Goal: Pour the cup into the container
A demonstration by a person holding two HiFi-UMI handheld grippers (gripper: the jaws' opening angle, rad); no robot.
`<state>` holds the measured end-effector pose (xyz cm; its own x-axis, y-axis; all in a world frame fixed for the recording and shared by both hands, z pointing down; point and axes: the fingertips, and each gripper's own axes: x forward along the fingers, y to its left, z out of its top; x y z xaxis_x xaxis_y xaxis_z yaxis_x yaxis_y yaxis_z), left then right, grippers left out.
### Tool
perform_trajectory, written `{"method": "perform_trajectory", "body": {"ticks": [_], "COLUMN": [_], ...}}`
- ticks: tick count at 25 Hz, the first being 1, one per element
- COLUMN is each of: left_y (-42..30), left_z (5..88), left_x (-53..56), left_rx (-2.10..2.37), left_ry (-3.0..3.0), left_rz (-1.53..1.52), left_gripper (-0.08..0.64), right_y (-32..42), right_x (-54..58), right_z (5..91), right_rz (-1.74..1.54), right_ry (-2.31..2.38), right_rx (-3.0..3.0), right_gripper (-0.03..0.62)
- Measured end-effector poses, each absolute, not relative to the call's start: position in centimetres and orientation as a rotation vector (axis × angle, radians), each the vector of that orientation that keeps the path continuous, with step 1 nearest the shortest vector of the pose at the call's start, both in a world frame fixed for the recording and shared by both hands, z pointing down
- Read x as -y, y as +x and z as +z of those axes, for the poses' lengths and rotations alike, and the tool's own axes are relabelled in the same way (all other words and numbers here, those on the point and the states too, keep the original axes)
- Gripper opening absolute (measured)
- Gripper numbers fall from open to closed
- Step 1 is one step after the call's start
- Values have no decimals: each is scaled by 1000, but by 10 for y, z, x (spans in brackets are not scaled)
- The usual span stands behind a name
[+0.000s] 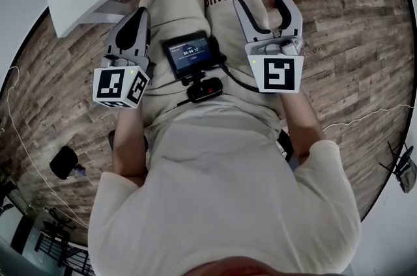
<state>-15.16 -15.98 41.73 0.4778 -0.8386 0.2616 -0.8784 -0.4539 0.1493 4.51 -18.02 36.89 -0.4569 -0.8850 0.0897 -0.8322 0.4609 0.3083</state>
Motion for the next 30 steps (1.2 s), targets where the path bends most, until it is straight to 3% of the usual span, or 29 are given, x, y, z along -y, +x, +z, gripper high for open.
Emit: {"method": "perform_trajectory", "body": {"ticks": [30], "left_y": [-154], "left_z": [412], "left_x": [159], "left_rx": [1480], "left_ry": [2468], "left_rz": [198], "left_gripper": [12], "right_y": [52], "right_x": [181], "right_z": [366], "right_rz": [-331], "right_ry": [1507], "right_rx": [2457], "right_gripper": [268]}}
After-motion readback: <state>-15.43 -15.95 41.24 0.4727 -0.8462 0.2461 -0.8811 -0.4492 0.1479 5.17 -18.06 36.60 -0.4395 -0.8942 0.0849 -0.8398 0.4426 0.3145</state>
